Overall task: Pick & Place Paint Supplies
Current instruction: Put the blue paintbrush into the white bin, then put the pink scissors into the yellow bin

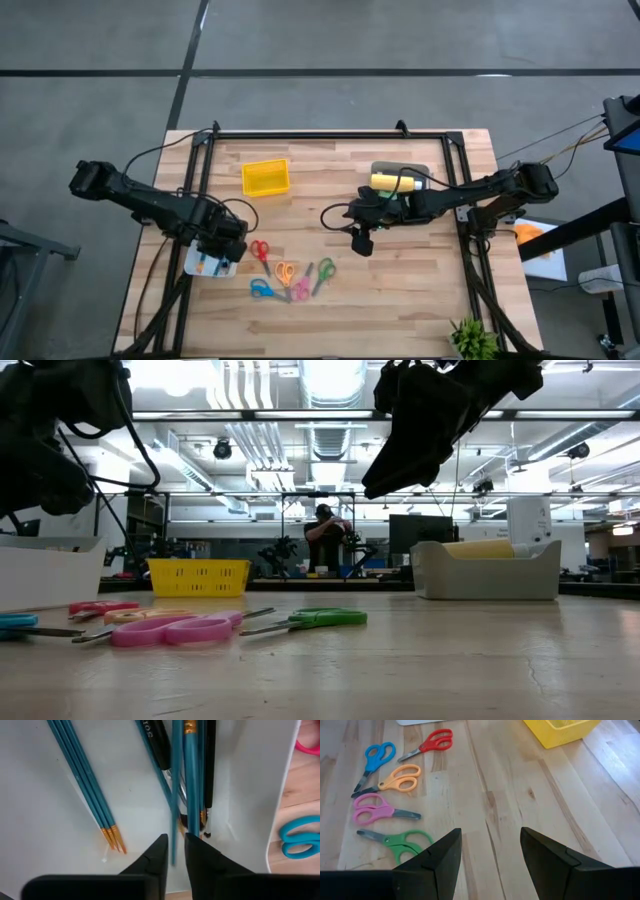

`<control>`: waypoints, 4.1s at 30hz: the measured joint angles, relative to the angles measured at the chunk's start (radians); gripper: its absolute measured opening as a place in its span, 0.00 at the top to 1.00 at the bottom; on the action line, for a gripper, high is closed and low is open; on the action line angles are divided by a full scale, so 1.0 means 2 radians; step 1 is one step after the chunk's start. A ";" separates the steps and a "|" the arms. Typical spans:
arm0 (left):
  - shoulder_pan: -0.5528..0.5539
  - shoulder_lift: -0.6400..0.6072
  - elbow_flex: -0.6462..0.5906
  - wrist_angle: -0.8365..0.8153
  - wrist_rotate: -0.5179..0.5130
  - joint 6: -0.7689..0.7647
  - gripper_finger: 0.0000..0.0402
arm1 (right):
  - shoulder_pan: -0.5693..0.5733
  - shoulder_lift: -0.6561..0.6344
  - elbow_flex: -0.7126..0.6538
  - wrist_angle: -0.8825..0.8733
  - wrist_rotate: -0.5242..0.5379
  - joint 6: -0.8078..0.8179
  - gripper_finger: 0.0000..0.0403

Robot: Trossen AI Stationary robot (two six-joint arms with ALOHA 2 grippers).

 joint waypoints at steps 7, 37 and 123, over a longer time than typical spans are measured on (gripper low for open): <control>0.000 0.000 0.000 0.000 0.001 0.002 0.70 | 0.000 0.000 0.000 0.000 0.000 0.006 0.50; 0.000 0.000 0.099 -0.004 -0.019 0.047 0.61 | 0.000 0.000 0.000 -0.001 0.000 0.006 0.50; 0.053 0.223 0.137 0.060 -0.200 0.500 0.61 | 0.000 0.000 0.000 0.000 0.000 0.005 0.50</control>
